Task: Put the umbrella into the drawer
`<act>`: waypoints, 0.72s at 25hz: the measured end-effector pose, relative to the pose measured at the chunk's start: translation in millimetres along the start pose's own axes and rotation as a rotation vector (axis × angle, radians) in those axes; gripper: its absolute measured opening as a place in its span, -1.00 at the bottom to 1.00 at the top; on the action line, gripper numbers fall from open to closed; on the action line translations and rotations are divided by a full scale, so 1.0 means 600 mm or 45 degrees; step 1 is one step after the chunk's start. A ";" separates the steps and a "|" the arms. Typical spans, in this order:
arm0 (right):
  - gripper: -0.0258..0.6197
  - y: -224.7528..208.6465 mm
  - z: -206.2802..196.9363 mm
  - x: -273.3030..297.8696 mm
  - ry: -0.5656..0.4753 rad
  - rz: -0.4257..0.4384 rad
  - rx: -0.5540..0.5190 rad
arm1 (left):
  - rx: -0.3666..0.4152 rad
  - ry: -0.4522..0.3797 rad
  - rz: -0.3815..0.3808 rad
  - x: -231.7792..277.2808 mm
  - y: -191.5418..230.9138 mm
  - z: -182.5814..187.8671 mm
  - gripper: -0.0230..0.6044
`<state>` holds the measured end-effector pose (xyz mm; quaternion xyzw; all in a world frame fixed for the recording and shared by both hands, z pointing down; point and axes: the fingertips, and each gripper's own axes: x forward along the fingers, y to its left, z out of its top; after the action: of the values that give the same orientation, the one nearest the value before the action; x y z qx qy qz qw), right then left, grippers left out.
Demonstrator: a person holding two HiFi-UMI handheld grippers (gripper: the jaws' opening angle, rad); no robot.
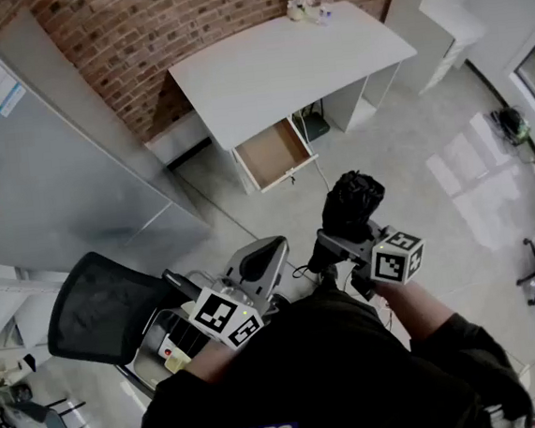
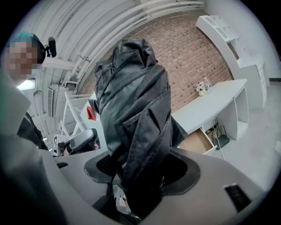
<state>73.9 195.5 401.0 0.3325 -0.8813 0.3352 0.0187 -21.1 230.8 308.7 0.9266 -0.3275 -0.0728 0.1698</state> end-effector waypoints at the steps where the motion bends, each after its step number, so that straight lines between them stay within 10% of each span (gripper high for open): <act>1: -0.03 0.000 -0.001 0.000 -0.005 -0.001 0.002 | -0.004 -0.001 0.002 -0.002 0.000 -0.001 -0.94; 18: -0.03 0.018 -0.011 0.009 0.004 -0.001 0.022 | 0.003 0.002 -0.017 -0.020 -0.002 0.002 -0.94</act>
<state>62.2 202.4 401.1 0.3325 -0.8783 0.3432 0.0174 -30.3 238.8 307.6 0.9290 -0.3213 -0.0728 0.1687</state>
